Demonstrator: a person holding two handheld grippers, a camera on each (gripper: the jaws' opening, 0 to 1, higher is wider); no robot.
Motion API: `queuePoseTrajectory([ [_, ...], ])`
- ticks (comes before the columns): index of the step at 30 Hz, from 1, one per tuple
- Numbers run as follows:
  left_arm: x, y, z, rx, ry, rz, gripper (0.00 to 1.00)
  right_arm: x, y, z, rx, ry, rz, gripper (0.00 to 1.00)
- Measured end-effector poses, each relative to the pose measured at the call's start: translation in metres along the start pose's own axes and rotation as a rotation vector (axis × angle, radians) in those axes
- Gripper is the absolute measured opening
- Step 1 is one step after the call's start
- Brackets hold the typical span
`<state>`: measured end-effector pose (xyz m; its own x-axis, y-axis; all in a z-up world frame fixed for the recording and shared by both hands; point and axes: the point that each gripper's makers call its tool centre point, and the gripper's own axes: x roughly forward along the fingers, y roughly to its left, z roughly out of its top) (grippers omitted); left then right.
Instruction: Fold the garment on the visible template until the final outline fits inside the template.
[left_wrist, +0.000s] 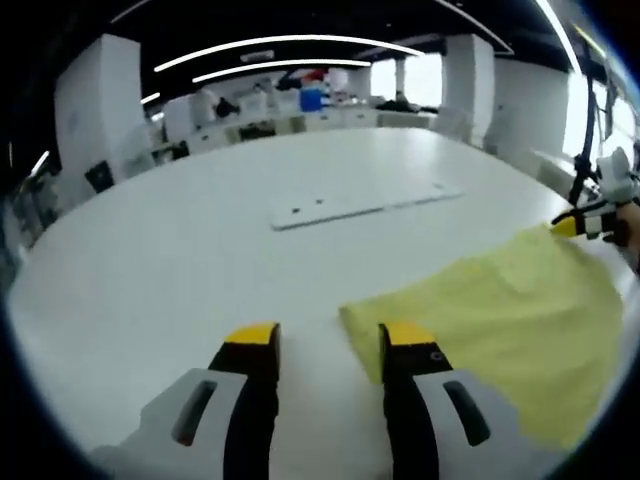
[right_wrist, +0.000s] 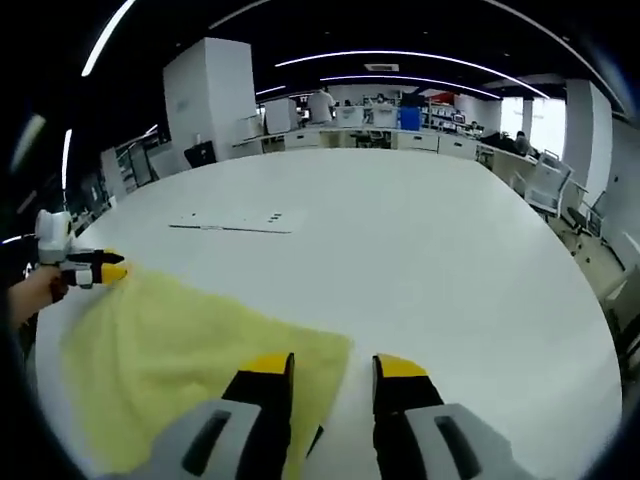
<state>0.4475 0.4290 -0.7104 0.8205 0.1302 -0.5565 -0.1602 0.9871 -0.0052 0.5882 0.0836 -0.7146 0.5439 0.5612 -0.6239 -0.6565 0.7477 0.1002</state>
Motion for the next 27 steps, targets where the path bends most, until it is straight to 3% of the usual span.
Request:
queuePoseTrajectory([
  [4,-0.015,-0.001,0.005,-0.032,-0.011,-0.017,0.4,-0.01,0.007,0.003,0.004,0.002,0.016,0.33],
  [15,-0.058,-0.008,0.004,-0.007,-0.023,-0.06,0.41,-0.046,0.035,-0.004,-0.014,0.018,0.082,0.35],
  [27,-0.093,-0.023,-0.024,0.008,-0.002,-0.12,0.43,-0.078,0.059,-0.019,-0.01,0.02,0.134,0.37],
])
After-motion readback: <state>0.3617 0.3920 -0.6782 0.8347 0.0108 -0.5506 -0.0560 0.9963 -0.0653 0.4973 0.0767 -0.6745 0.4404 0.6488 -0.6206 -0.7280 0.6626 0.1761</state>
